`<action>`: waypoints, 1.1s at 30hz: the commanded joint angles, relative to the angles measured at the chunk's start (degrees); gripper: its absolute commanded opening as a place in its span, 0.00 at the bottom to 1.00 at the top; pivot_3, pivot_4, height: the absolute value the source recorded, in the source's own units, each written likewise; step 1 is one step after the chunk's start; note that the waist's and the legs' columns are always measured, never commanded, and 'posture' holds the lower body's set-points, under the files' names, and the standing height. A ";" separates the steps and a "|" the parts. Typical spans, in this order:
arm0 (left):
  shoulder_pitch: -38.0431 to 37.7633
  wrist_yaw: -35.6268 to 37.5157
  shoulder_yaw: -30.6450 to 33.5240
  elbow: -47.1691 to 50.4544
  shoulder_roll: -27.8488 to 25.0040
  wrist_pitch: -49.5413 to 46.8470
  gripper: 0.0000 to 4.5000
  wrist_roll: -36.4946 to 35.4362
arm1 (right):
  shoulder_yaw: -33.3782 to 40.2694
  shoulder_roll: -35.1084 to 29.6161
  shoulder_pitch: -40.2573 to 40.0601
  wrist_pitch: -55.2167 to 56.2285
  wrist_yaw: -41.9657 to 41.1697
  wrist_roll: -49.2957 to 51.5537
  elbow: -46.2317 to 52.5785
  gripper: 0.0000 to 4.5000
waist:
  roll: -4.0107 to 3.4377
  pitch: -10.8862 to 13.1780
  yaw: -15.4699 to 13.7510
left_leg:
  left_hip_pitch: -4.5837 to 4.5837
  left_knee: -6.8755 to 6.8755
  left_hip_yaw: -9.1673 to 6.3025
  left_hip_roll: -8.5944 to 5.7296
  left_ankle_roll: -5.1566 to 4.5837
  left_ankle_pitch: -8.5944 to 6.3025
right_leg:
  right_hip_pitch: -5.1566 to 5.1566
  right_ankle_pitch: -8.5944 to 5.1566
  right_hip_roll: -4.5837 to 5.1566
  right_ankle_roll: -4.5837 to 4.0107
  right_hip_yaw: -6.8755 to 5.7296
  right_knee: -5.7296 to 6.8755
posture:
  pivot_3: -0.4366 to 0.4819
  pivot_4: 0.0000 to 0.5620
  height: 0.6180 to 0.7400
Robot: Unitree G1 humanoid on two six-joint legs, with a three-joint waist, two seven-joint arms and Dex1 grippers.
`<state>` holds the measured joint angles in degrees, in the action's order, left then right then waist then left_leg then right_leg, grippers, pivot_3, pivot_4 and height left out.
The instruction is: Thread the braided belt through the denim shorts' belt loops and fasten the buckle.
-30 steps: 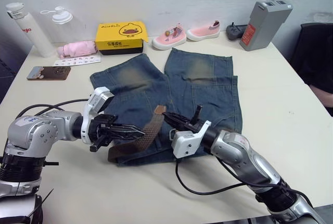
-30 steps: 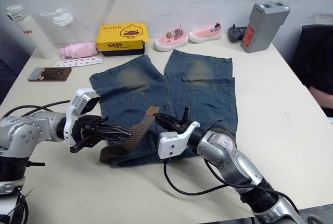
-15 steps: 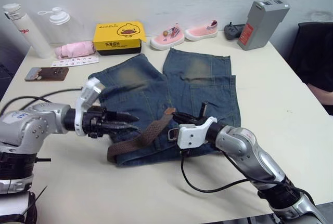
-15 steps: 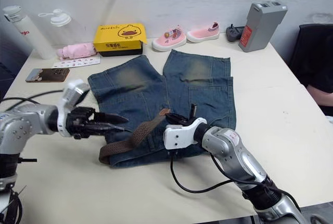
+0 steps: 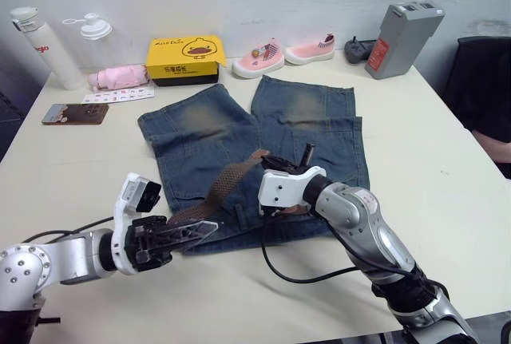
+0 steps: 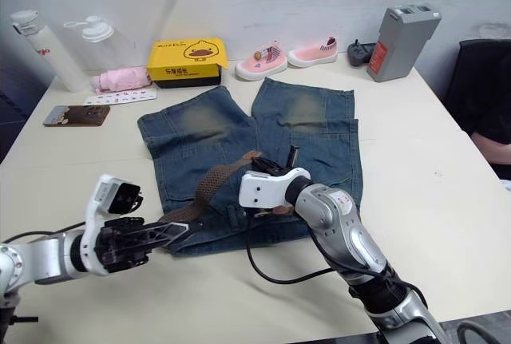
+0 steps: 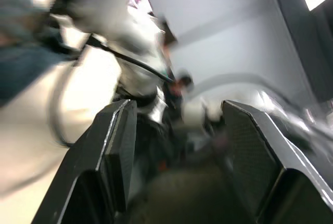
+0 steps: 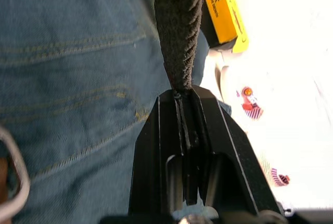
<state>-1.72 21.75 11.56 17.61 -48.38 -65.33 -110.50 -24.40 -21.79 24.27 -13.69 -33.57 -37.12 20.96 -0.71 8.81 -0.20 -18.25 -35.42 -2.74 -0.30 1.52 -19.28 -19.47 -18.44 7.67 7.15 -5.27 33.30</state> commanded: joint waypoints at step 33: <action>4.80 -47.11 3.98 8.03 43.66 17.67 0.45 -2.50 | 0.83 -0.50 0.32 2.01 -0.70 -3.59 3.78 0.00 | 0.24 -0.26 -1.11 | -0.06 -0.41 0.42 -0.03 0.05 -0.05 | 0.12 0.02 -0.52 0.04 -0.20 -0.51 | 0.48 0.27 0.77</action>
<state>3.39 -25.76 14.76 22.69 -4.84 -47.47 -112.20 -24.39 -22.47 24.13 -12.51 -34.42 -40.44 22.25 -0.47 8.55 -1.31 -18.32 -35.83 -2.32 -0.33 1.57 -19.33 -19.36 -18.42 7.15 7.19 -5.47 32.78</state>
